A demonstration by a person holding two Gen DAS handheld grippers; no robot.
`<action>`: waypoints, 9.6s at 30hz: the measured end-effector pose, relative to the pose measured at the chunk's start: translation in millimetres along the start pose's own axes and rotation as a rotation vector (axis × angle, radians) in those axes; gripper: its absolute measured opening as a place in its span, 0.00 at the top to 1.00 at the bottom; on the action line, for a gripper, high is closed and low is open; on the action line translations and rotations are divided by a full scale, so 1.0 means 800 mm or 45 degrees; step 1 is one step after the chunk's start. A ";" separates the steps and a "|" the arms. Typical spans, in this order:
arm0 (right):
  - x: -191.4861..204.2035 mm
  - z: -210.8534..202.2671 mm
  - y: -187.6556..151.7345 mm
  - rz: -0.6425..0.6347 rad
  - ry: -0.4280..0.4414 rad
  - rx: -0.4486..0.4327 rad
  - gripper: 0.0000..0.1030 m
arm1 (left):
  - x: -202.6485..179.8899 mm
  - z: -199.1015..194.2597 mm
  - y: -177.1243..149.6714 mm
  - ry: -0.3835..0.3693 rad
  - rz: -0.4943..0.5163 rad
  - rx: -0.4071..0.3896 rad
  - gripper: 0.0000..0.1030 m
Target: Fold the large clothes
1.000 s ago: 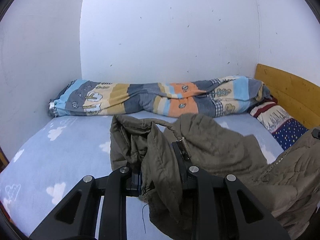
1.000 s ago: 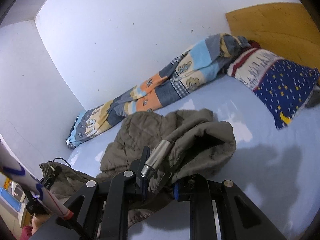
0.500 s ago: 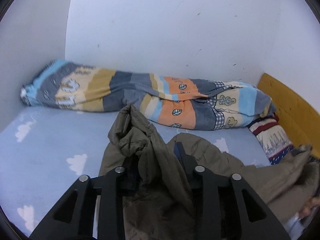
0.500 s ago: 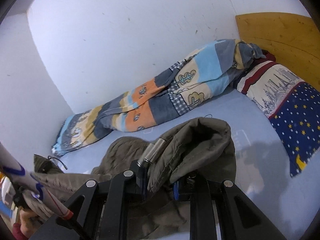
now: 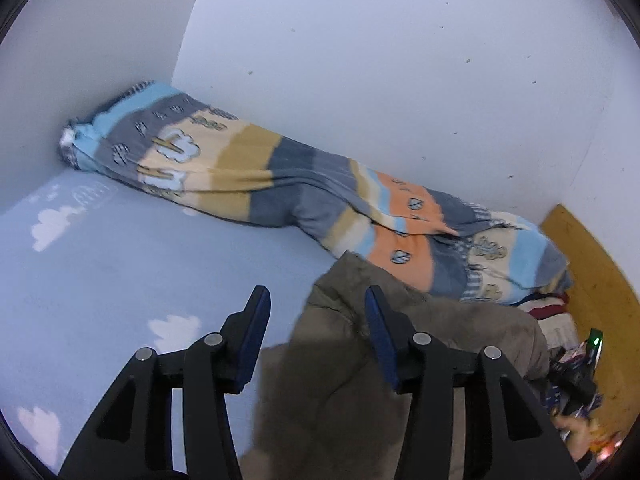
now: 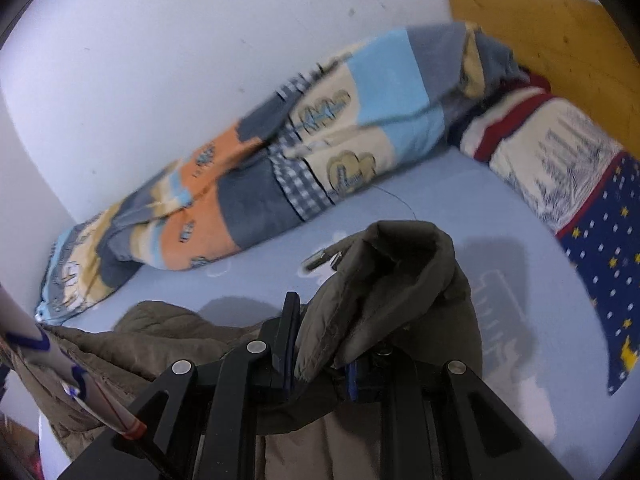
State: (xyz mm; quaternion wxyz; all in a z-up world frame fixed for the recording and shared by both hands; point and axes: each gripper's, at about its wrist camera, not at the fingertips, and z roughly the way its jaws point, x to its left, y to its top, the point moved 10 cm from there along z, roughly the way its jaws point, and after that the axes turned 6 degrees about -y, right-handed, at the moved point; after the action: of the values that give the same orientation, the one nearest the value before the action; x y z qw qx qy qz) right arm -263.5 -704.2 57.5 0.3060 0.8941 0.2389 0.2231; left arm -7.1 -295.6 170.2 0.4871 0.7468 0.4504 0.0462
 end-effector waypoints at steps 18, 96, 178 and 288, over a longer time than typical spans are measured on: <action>0.058 -0.061 -0.053 -0.211 0.244 0.046 0.31 | -0.196 0.110 -0.139 -0.228 0.377 0.275 0.54; -0.046 -0.075 -0.255 -0.192 -0.110 0.239 0.37 | 0.024 -0.001 -0.262 0.350 0.167 0.410 0.44; -0.067 -0.209 -0.210 -0.034 -0.072 0.001 0.62 | 0.001 -0.123 -0.234 0.115 -0.084 0.180 0.59; 0.005 -0.535 -0.380 -0.247 -0.059 -0.435 0.10 | -0.168 -0.390 -0.341 0.144 0.485 -0.127 0.14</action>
State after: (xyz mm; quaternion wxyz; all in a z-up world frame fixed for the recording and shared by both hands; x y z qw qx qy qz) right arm -581.9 -300.8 165.5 0.4788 0.8069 0.2755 0.2094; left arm -416.0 -145.8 172.7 0.4800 0.7896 0.3249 0.2017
